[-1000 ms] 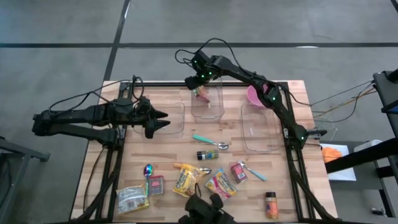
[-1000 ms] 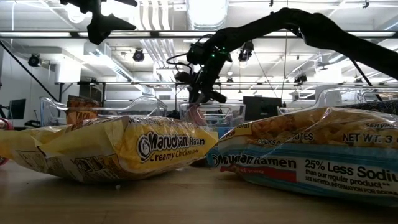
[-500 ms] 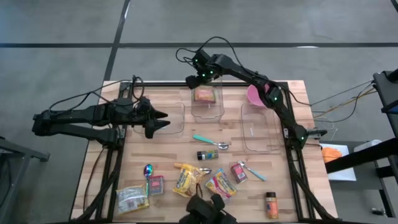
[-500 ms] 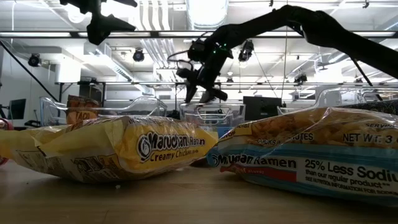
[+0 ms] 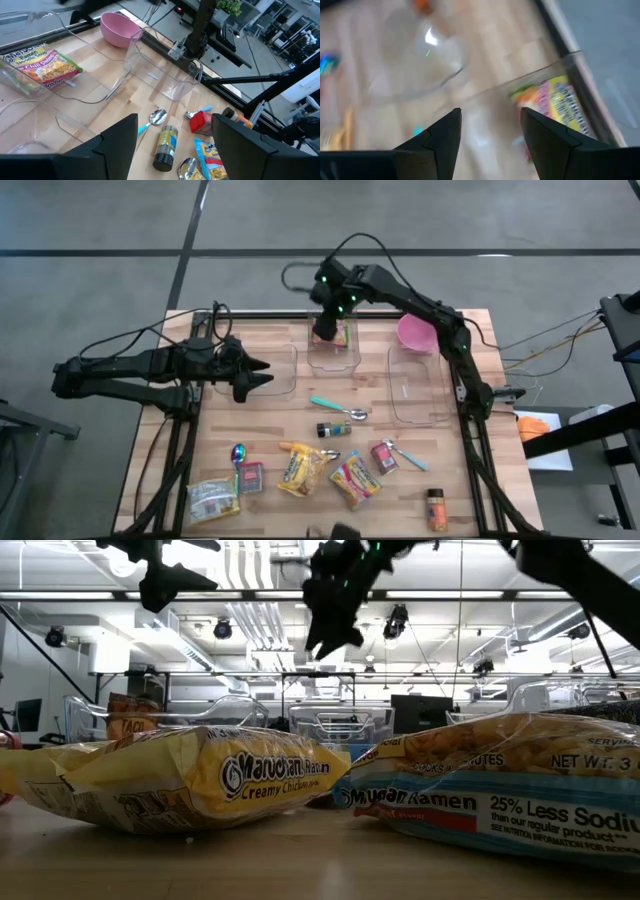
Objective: Pick & Place Food Item
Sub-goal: Put the right red seasoning can into the left transparent bin
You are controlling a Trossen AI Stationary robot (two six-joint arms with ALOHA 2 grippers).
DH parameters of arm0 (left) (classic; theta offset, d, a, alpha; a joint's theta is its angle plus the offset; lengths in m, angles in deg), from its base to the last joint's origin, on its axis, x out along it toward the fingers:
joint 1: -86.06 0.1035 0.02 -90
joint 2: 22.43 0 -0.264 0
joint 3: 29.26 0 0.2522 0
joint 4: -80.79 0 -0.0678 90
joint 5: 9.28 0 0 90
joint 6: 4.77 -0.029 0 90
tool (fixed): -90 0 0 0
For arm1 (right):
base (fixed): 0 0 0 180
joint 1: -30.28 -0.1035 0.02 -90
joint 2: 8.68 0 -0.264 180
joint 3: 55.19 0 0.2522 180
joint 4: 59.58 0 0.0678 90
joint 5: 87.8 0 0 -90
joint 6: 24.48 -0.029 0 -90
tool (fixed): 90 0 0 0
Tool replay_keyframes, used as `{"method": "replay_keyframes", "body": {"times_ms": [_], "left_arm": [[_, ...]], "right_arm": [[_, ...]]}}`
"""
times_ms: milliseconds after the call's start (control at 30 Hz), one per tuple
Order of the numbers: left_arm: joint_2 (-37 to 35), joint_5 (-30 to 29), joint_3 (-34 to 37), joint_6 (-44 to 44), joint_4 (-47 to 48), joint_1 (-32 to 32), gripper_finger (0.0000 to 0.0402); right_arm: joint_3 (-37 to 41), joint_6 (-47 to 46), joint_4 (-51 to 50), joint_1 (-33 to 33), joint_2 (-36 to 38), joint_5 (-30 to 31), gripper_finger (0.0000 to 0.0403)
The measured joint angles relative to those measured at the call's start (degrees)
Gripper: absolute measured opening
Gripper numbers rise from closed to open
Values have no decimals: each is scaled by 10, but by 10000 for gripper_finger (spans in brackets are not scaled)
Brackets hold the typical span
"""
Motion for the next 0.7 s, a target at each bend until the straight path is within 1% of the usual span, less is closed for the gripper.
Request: {"method": "replay_keyframes", "body": {"times_ms": [167,267,400,467,533,700], "left_arm": [[0,8,0,11,9,0,258],[0,22,0,15,14,0,258],[0,33,0,17,15,0,258],[0,35,0,17,16,0,258],[0,35,0,16,16,-1,258],[0,38,0,16,15,-1,258]], "right_arm": [[1,64,-89,-60,32,1,201],[6,60,-106,-87,50,0,201],[32,26,-88,-105,97,-5,201],[69,2,-60,-109,136,-18,201],[127,-30,-13,-112,185,-24,201],[324,-126,126,-133,326,-28,201]]}}
